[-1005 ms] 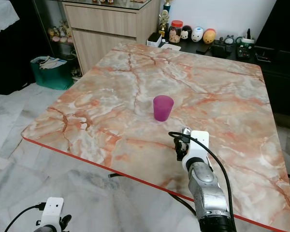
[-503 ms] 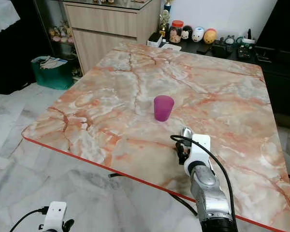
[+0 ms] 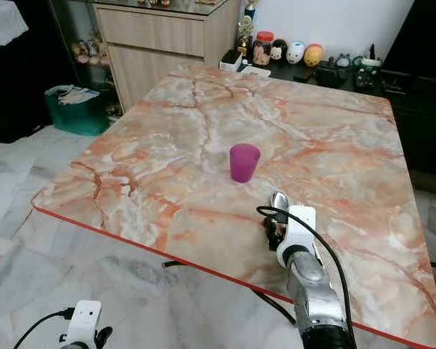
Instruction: Setting the table
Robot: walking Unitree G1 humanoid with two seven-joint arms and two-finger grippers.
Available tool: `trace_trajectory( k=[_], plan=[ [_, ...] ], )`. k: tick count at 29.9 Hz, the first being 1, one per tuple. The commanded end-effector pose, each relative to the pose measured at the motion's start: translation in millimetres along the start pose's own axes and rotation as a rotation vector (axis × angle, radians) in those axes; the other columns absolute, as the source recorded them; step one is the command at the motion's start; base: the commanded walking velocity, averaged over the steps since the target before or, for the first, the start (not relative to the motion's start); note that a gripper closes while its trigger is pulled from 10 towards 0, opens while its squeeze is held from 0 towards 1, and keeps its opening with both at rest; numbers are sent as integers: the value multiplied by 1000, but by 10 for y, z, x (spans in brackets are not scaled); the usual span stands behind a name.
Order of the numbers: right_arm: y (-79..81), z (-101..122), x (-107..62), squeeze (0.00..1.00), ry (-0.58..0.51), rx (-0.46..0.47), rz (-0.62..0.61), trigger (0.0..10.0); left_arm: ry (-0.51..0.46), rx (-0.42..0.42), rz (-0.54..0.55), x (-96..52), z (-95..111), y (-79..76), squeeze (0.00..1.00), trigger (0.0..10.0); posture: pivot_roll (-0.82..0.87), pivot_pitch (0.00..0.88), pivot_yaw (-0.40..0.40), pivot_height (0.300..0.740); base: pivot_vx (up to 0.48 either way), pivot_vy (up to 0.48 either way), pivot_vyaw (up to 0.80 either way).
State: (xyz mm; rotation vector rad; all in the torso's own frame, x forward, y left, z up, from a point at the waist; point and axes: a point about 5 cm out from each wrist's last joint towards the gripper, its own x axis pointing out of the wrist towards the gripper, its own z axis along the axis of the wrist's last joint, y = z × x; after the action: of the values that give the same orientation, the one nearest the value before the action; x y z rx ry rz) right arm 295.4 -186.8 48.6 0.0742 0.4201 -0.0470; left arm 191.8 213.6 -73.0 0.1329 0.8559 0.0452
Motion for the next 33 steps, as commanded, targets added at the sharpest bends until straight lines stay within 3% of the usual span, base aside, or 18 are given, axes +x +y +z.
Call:
trace_trajectory(
  k=[1,5,6,7,8,9,33],
  plan=[
    [-2,-74,15,0,36,29,1,10000,6,9,3,3,4,4,0,10000,56,0,-35,731,0,0,0],
    [-21,-134,28,0,46,40,-3,10000,-3,16,0,20,66,2,0,10000,56,0,-32,731,0,0,0],
    [-20,-144,29,0,48,40,-1,4510,-5,16,0,22,75,2,0,10000,61,0,-33,731,0,0,0],
    [-19,-151,31,0,49,40,0,4510,-6,16,0,24,81,3,0,10000,61,0,-32,731,0,0,0],
    [-18,-155,33,0,49,40,1,392,-6,16,0,25,84,4,0,10000,61,0,-32,731,0,0,0],
    [-14,-167,34,0,51,39,6,0,-7,15,0,25,86,3,0,10000,59,0,-29,731,0,0,0],
    [-28,-155,27,0,31,4,13,0,27,26,-20,8,-10,-53,0,10000,36,0,-27,731,0,0,0]
  ],
)
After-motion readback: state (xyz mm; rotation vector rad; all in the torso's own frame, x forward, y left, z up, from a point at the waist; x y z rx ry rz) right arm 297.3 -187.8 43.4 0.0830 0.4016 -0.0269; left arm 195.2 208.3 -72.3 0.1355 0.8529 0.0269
